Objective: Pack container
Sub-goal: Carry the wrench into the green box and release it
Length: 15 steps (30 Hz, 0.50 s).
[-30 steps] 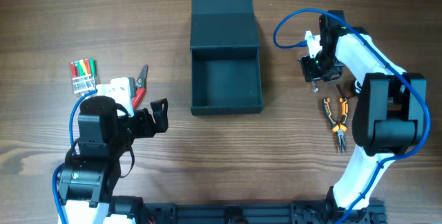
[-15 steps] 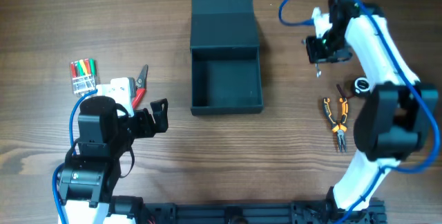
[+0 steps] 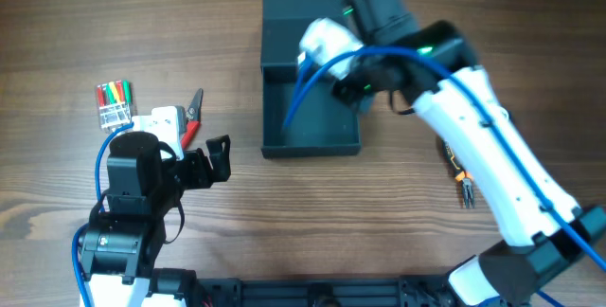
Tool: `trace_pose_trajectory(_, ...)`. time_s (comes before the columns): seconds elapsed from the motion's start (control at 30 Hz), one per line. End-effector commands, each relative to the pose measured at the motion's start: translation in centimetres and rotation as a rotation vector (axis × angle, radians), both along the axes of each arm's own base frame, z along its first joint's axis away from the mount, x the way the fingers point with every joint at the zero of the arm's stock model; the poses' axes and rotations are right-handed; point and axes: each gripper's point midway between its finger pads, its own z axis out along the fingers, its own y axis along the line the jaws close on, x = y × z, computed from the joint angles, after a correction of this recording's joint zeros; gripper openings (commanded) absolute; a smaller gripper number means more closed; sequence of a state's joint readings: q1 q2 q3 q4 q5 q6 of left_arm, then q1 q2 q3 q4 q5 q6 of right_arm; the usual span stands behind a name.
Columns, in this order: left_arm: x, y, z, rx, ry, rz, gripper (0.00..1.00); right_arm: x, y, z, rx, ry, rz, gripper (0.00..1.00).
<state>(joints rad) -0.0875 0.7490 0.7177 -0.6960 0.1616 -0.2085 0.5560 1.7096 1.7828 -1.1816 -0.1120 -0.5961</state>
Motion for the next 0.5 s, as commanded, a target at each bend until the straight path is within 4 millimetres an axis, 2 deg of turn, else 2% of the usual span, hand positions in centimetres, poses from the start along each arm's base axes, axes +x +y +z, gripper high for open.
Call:
trace_pose_trajectory(0.0,0.3,0.2,1.1,-0.005,-0.027,0.015,1.0,0.0,1.6,-2.6,-0.079,-0.005,0.173,0.04)
trace_pose_trajectory(0.1,0.3,0.2,1.1,-0.005,-0.027,0.015,1.0,0.1,2.1,-4.8,-0.093,0.049,0.192,0.04)
trace_pose_trajectory(0.47,0.3,0.2,1.1,-0.002,-0.028,0.013,1.0,1.8,3.2,-14.8,-0.188,0.215,0.22,0.04)
